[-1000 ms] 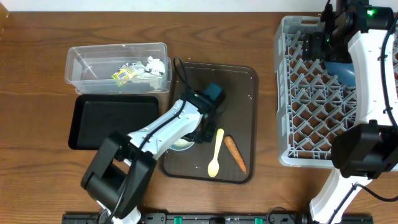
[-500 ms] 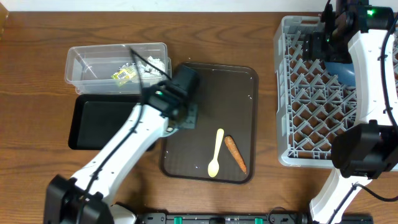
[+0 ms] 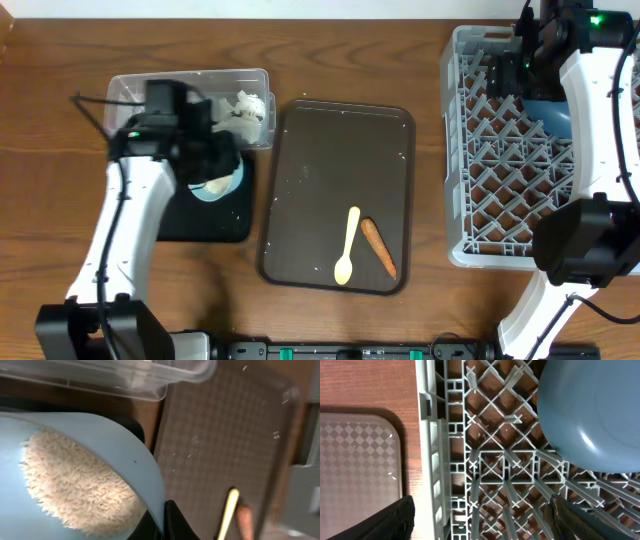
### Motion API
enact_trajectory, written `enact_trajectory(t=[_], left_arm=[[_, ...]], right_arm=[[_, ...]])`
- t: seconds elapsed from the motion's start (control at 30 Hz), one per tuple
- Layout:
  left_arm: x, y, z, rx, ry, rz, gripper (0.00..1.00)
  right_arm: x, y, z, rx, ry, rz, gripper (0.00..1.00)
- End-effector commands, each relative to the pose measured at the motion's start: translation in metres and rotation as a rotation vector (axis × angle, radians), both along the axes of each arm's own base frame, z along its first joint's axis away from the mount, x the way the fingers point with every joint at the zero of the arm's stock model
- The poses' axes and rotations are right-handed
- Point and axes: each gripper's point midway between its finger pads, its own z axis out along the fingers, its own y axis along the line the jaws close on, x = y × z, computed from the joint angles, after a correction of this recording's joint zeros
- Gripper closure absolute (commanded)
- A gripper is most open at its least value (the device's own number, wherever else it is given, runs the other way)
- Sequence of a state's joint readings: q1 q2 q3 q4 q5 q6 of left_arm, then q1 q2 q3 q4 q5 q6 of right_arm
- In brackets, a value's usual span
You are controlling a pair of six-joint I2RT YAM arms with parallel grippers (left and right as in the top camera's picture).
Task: Sort waste into correct bins and load items into the dishwasher rack
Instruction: 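Tilt the bowl with the left gripper to pour rice onto the black tray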
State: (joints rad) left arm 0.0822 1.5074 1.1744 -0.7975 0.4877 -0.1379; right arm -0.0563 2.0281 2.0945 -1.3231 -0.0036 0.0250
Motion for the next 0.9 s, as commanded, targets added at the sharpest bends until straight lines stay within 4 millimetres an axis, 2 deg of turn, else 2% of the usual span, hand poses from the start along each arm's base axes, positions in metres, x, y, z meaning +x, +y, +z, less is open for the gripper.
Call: enact_trajectory(t=[0.0,0.17,0.27,0.43,0.53,0.7,0.87], left_arm=[[-0.006,-0.005,0.007,-0.204,-0.055,-0.053,0.94],[-0.012,0.012,-0.002,-0.387,-0.099,0.014,0.94],[-0.014,0.018,0.000,-0.503,-0.150,0.034,0.94],[-0.019,0.022,0.031,-0.720,-0.311,-0.017,0.94],[-0.021,0.028,0.045,-0.786,-0.358,-0.019,0.94],[-0.021,0.040,0.047,-0.796,-0.376,0.015,0.94],[-0.024,0.047,0.059,-0.901,-0.349,0.069,0.94]], right_arm=[[0.001,-0.002,0.002,-0.014,-0.004,0.014,0.17],[0.001,-0.002,0.002,-0.014,-0.004,0.014,0.17],[0.001,-0.002,0.002,-0.014,-0.004,0.014,0.16],[0.001,-0.002,0.002,-0.013,-0.004,0.013,0.16],[0.001,-0.002,0.002,-0.014,-0.004,0.014,0.16],[0.000,-0.002,0.002,-0.013,-0.003,0.014,0.16],[0.000,-0.002,0.001,-0.015,0.000,0.017,0.16]])
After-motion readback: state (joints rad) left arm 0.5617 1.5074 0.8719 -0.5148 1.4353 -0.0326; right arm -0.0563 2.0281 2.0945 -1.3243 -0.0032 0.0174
